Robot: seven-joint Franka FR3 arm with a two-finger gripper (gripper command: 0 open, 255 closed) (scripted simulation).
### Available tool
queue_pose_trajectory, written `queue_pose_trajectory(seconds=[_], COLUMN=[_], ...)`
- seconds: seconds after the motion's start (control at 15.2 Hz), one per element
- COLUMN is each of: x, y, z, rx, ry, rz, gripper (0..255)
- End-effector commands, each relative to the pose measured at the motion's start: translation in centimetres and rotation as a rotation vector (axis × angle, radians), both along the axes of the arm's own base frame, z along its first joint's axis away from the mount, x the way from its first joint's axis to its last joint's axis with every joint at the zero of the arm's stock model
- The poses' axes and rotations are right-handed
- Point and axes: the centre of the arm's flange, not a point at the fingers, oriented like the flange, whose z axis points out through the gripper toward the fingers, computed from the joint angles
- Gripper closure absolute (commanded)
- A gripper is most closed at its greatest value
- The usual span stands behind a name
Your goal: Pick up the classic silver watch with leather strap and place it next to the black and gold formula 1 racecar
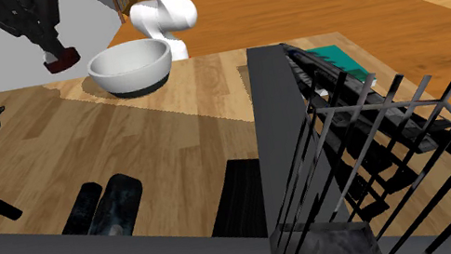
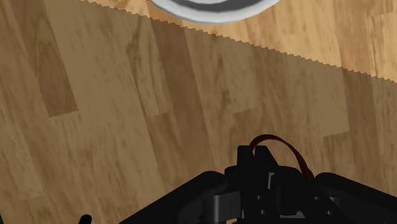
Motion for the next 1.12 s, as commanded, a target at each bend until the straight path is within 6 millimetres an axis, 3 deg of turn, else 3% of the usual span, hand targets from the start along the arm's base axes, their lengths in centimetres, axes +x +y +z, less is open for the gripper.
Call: queue_pose_trajectory(seconds=[0.0, 1.06], x=[-0.6, -6.0], y=[-2.7, -22.8], z=[-0.1, -0.1], rx=[0.001, 0.001], ry=[0.000, 0.000], rz=[0.002, 0.002], gripper=[255, 255])
